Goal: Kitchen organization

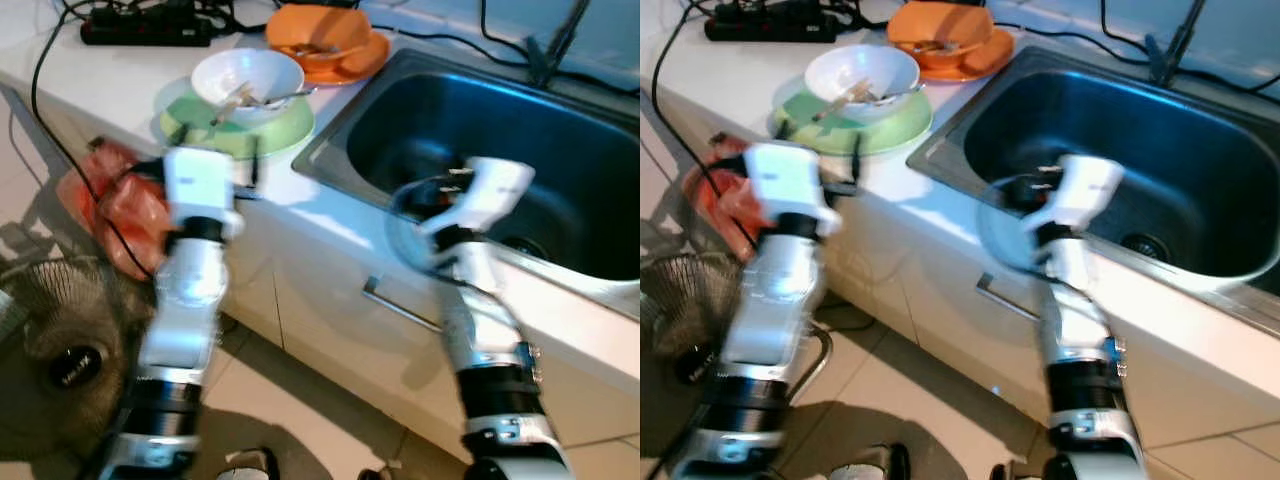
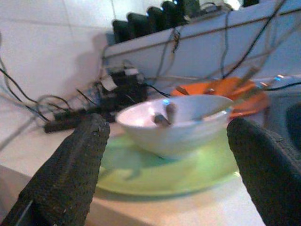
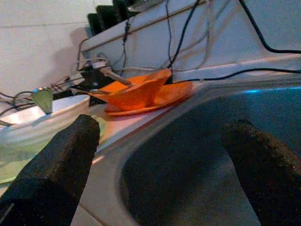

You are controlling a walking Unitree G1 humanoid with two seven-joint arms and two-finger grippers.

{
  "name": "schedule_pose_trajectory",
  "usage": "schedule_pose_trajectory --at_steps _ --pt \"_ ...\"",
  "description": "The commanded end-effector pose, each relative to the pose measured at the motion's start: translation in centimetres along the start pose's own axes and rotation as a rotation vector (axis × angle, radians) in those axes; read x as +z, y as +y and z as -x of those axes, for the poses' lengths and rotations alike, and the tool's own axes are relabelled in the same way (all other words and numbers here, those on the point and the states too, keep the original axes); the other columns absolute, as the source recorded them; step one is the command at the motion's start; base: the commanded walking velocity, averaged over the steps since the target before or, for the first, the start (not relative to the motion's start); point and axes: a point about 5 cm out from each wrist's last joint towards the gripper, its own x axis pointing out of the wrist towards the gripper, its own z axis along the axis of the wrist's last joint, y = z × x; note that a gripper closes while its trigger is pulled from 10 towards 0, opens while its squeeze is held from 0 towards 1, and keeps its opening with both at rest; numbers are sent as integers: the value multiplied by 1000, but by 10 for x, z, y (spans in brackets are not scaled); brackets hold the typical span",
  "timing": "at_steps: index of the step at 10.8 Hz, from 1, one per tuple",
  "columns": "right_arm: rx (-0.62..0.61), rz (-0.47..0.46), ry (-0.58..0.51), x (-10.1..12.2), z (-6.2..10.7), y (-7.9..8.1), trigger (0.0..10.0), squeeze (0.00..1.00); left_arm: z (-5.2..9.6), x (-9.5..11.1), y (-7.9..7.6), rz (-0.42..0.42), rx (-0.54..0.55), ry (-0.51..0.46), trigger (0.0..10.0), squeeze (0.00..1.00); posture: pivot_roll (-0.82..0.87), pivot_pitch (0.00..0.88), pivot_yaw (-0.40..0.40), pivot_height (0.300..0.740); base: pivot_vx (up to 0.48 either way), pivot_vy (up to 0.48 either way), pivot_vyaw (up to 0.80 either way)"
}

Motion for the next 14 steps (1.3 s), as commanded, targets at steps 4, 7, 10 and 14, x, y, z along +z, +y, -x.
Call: schedule_pose_trajectory --at_steps 4,7,10,14 --pt "-27 11 -10 3 1 -9 10000 0 1 2 -9 18 -22 -5 10000 0 57 156 -12 740 345 0 0" --pt "-24 9 -9 3 0 -9 10000 0 1 4 -9 26 -12 -18 10000 0 58 157 -13 740 230 0 0" --pt "-22 9 -8 3 0 -8 10000 0 2 7 -10 29 -20 -43 10000 0 58 157 -13 740 0 0 0" --pt "-22 6 -7 2 0 -8 10000 0 2 7 -9 29 -17 -42 10000 0 60 155 -15 740 0 0 0"
